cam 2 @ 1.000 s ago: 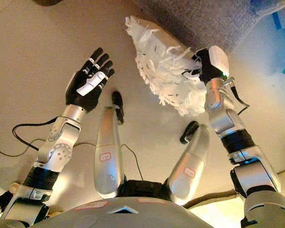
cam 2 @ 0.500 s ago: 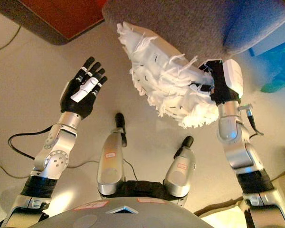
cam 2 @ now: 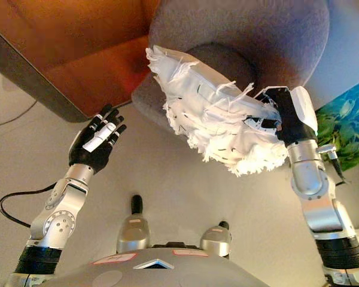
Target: Pick up the pillow and put it on the sofa.
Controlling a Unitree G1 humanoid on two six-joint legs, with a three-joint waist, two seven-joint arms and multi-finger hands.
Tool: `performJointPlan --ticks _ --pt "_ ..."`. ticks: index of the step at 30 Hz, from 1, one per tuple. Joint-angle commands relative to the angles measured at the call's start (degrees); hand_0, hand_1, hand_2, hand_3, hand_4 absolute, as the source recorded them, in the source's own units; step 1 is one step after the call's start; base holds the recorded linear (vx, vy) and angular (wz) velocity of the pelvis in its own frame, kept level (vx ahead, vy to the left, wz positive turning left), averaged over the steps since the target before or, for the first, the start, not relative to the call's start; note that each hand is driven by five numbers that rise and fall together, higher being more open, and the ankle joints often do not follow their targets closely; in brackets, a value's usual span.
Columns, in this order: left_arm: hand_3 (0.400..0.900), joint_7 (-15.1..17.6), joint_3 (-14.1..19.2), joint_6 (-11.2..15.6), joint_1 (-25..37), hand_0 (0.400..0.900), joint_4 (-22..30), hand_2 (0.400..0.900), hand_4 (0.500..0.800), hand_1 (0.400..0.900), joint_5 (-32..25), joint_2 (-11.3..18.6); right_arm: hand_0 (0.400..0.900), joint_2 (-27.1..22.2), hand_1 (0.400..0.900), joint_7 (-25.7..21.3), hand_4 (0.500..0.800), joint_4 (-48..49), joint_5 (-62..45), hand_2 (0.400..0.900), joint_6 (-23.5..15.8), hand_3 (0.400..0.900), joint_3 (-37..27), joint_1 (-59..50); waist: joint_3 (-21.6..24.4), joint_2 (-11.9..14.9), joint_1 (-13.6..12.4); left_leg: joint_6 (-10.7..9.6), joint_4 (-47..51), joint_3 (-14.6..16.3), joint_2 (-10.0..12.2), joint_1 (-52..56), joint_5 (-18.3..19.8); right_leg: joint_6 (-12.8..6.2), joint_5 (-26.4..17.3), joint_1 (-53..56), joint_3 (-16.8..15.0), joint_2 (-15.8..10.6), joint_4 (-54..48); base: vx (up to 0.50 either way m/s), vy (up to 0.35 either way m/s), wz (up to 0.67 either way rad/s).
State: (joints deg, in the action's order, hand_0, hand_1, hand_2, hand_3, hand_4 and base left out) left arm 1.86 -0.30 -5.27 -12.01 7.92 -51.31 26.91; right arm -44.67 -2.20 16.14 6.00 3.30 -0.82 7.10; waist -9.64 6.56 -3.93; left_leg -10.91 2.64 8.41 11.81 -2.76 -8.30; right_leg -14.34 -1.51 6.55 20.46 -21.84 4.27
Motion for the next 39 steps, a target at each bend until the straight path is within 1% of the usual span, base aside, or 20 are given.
performJointPlan --ticks 1,5,10,11,15,17,19,20,21,23,24,25,27,28,29,30,32,35,37,39 --pt "0.9 -4.8 1.6 1.2 2.2 0.9 3.6 0.9 0.8 0.9 2.6 0.1 0.4 -8.1 0.4 3.8 0.5 -1.9 -11.1 0.4 -3.1 0.4 -7.1 -14.1 5.1 0.5 -3.2 3.6 1.4 1.4 1.9 7.3 6.2 0.19 -8.5 -2.9 1.8 1.9 -6.8 0.14 -0.105 0.14" --pt "0.9 -7.9 2.6 0.0 1.2 0.9 5.0 0.9 0.8 0.9 3.9 3.1 0.4 -10.9 0.4 5.1 0.5 -12.0 -14.6 0.4 -2.7 0.4 -2.8 -20.1 4.2 3.8 -6.2 2.9 1.1 -0.1 3.3 6.2 5.9 0.31 -8.7 -2.2 3.7 2.5 -6.9 0.1 -0.207 0.17" --pt "0.9 -10.3 3.1 -1.5 1.2 0.9 6.5 0.9 0.8 0.9 5.1 7.2 0.4 -12.7 0.4 0.0 0.5 -28.3 -16.1 0.4 -1.3 0.4 6.0 -32.2 2.5 6.9 -10.4 2.1 1.0 -1.5 5.1 4.9 5.1 0.09 -9.6 -1.0 6.7 3.7 -8.1 0.09 -0.229 0.21" --pt "0.9 -10.8 3.0 -1.3 1.2 0.9 6.3 0.9 0.8 0.9 5.3 7.7 0.4 -13.2 0.4 -0.6 0.5 -32.9 -17.0 0.4 -1.2 0.4 8.3 -35.7 2.1 7.1 -11.2 2.0 1.0 -1.9 5.3 4.8 5.0 0.09 -9.7 -0.8 7.2 3.9 -8.2 0.12 -0.185 0.19" --pt "0.9 -12.0 2.6 -2.7 2.1 0.9 6.4 0.9 0.8 0.9 5.5 10.2 0.4 -15.5 0.4 -2.9 0.5 -51.9 -19.6 0.4 3.8 0.4 19.4 -52.2 0.8 7.5 -15.5 1.5 0.7 -4.0 6.0 4.0 4.8 0.05 -9.8 0.1 8.9 4.5 -8.5 0.14 -0.158 0.22" --pt "0.9 -12.9 2.4 -2.6 2.8 0.9 6.0 0.9 0.8 0.9 5.4 11.5 0.4 -15.3 0.4 -4.9 0.5 -58.9 -21.6 0.4 6.4 0.4 23.8 -59.4 0.1 7.7 -17.3 1.3 0.2 -5.2 6.2 2.8 4.8 -0.06 -10.0 0.1 9.6 4.4 -8.6 0.1 -0.174 0.24" --pt "0.9 -13.8 2.3 -2.8 3.9 0.9 6.0 0.9 0.8 0.9 4.9 13.2 0.4 -14.5 0.4 -8.0 0.5 -65.6 -24.8 0.4 8.3 0.4 26.0 -66.1 -1.1 7.9 -19.5 1.1 -0.4 -6.5 6.5 0.9 4.8 -0.24 -10.2 0.0 10.5 4.5 -8.8 0.04 -0.183 0.21" --pt "0.9 -14.0 2.4 -2.8 4.1 0.9 6.0 0.9 0.8 0.9 4.9 13.3 0.4 -14.5 0.4 -8.1 0.5 -66.3 -25.0 0.4 8.4 0.4 26.1 -66.8 -1.2 7.9 -19.6 1.1 -0.4 -6.7 6.5 0.6 4.7 -0.27 -10.2 0.0 10.6 4.5 -8.9 0.0 -0.208 0.21" --pt "0.9 -15.2 3.2 -3.3 4.7 0.9 6.1 0.9 0.8 0.9 4.6 14.6 0.4 -14.6 0.4 -9.6 0.5 -69.2 -26.8 0.4 9.4 0.4 26.0 -69.6 -2.4 8.2 -21.0 0.8 -0.5 -7.5 6.9 -0.9 4.5 -0.43 -10.4 -0.2 11.2 4.8 -9.0 -0.01 -0.18 0.17" --pt "0.9 -16.2 4.3 -3.7 4.3 0.9 6.7 0.9 0.8 0.9 4.7 15.4 0.4 -16.0 0.4 -9.6 0.5 -71.6 -27.2 0.4 10.9 0.4 27.0 -72.2 -3.2 8.3 -22.1 0.7 -0.3 -8.2 7.2 -2.0 3.9 -0.61 -10.4 -0.3 11.9 5.0 -9.2 0.01 -0.152 0.16" --pt "0.9 -16.2 4.7 -3.6 3.9 0.9 6.7 0.9 0.8 0.9 4.5 15.7 0.4 -16.7 0.4 -12.0 0.5 -72.5 -26.5 0.4 11.6 0.4 28.3 -73.9 -3.5 8.2 -22.5 0.5 -0.2 -8.3 7.5 -2.3 3.5 -0.66 -10.4 -0.2 12.3 5.1 -9.2 0.05 -0.08 0.09" --pt "0.9 -15.4 4.7 -3.3 3.7 0.9 6.7 0.9 0.8 0.9 3.7 16.2 0.9 -17.0 0.9 -13.3 0.8 -73.3 -26.8 0.9 12.8 0.9 29.1 -75.7 -3.7 8.1 -22.8 0.5 -0.3 -8.5 7.7 -2.7 3.4 -0.66 -10.4 -0.2 12.5 5.2 -9.3 0.05 -0.06 0.06" --pt "0.9 -15.4 5.3 -2.6 3.8 0.9 6.3 0.9 0.8 0.9 2.8 17.3 0.9 -16.3 0.9 -13.0 0.8 -75.1 -28.2 0.9 15.8 0.9 28.2 -76.6 -4.6 8.0 -23.5 0.5 -0.8 -9.2 8.0 -3.9 3.4 -0.66 -10.5 -0.4 12.5 5.2 -9.3 0.03 -0.093 0.08" --pt "0.9 -15.5 5.4 -2.4 3.9 0.9 6.5 0.9 0.8 0.9 2.6 17.5 0.9 -16.4 0.9 -14.8 0.8 -75.4 -29.7 0.9 16.1 0.9 28.4 -77.2 -4.9 8.1 -23.8 0.4 -0.9 -9.4 8.1 -4.4 3.4 -0.66 -10.5 -0.5 12.6 5.2 -9.3 0.05 -0.167 0.06" --pt "0.9 -15.4 5.7 -2.1 3.9 0.9 6.6 0.9 0.8 0.9 2.2 18.0 0.9 -16.6 0.9 -18.4 0.8 -75.4 -31.7 0.9 16.3 0.9 28.4 -78.1 -5.3 8.1 -24.2 -0.2 -0.9 -9.9 9.2 -4.6 4.2 -0.66 -9.6 -0.2 12.3 5.9 -9.3 0.03 -0.146 0.0" --pt "0.9 -15.5 6.1 -2.1 3.9 0.9 6.6 0.9 0.8 0.9 2.2 18.0 0.9 -16.5 0.9 -19.8 0.8 -75.2 -31.9 0.9 16.3 0.9 27.8 -78.2 -5.7 8.2 -24.3 -0.2 -1.1 -9.9 9.5 -4.9 4.1 -0.66 -9.6 -0.2 12.4 6.1 -9.3 0.03 -0.124 -0.05" --pt "0.9 -15.8 6.5 -2.8 3.5 0.9 7.0 0.9 0.8 0.9 2.8 17.7 0.9 -16.0 0.9 -19.4 0.8 -76.5 -31.7 0.9 17.3 0.9 26.8 -77.9 -5.8 8.4 -24.6 -0.4 -1.0 -9.7 9.9 -5.0 3.8 -0.66 -9.3 0.3 12.4 6.4 -9.3 0.01 -0.021 -0.05" --pt "0.9 -15.4 5.8 -3.5 3.4 0.9 7.4 0.9 0.8 0.9 2.6 17.8 0.9 -15.5 0.9 -21.7 0.8 -77.7 -30.2 0.9 20.0 0.9 27.6 -78.1 -5.3 8.4 -24.7 -0.3 -1.2 -9.3 10.3 -4.2 3.7 -0.66 -9.2 1.2 12.6 6.4 -9.3 0.08 0.015 -0.06" --pt "0.9 -14.7 5.0 -3.4 3.5 0.9 7.7 0.9 0.8 0.9 2.2 18.1 0.9 -14.9 0.9 -24.4 0.8 -78.8 -31.0 0.9 20.1 0.9 26.7 -77.8 -5.1 8.3 -24.6 -0.1 -1.7 -9.1 10.3 -3.9 4.0 -0.66 -9.3 1.6 12.6 6.3 -9.3 0.07 0.001 -0.07" --pt "0.9 -13.9 4.4 -3.6 3.7 0.9 8.0 0.9 0.8 0.9 2.1 18.4 0.9 -14.4 0.9 -25.3 0.8 -79.4 -29.7 0.9 21.1 0.9 25.4 -77.3 -5.0 8.3 -24.8 0.0 -2.1 -9.2 10.2 -4.0 4.3 -0.66 -9.6 1.8 12.7 6.0 -9.3 0.05 -0.003 -0.01"
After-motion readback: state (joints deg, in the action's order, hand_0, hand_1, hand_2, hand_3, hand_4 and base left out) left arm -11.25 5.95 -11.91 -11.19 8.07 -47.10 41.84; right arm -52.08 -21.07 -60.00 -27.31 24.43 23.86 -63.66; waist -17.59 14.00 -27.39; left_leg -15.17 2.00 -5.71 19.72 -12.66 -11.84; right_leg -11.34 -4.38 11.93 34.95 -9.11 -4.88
